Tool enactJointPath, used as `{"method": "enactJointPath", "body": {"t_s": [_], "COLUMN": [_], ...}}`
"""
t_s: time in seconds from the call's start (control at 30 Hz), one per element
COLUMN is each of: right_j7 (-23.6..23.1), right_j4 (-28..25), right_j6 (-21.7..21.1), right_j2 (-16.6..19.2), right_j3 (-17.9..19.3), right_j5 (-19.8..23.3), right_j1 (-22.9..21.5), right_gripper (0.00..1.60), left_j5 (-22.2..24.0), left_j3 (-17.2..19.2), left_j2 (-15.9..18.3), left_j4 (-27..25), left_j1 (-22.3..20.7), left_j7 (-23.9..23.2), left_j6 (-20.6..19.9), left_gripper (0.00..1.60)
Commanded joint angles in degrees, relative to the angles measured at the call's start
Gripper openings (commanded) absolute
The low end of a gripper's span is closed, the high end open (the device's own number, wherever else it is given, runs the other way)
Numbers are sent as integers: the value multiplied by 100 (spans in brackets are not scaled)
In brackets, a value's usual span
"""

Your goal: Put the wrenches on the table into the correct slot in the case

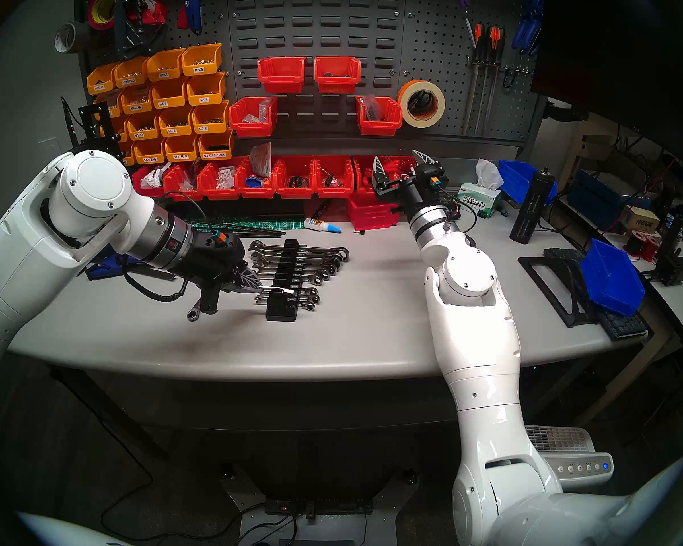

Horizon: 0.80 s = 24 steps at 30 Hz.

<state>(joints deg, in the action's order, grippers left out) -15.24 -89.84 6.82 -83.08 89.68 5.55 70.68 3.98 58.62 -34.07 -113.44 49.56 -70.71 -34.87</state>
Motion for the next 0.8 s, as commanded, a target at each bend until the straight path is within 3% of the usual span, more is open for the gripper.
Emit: {"method": "enactJointPath", "body": {"t_s": [0.0,0.77], "right_j7": [-7,-6], "right_j4": [-186,-187], "right_j6": [33,32], "right_j2": [-5,-4], "right_j3": [-9,-10], "right_j5": [0,1], "right_j1": [-167,-167], "right_gripper": [160,160], "left_j5": [158,393], "left_j3": [-43,-542], "left_j2": [-80,-106], "left_j4": [-45,19], "left_j1": [-295,-571], "left_j7": [-367,-1], "left_j6": [-150,-336], "left_gripper": [0,0]}}
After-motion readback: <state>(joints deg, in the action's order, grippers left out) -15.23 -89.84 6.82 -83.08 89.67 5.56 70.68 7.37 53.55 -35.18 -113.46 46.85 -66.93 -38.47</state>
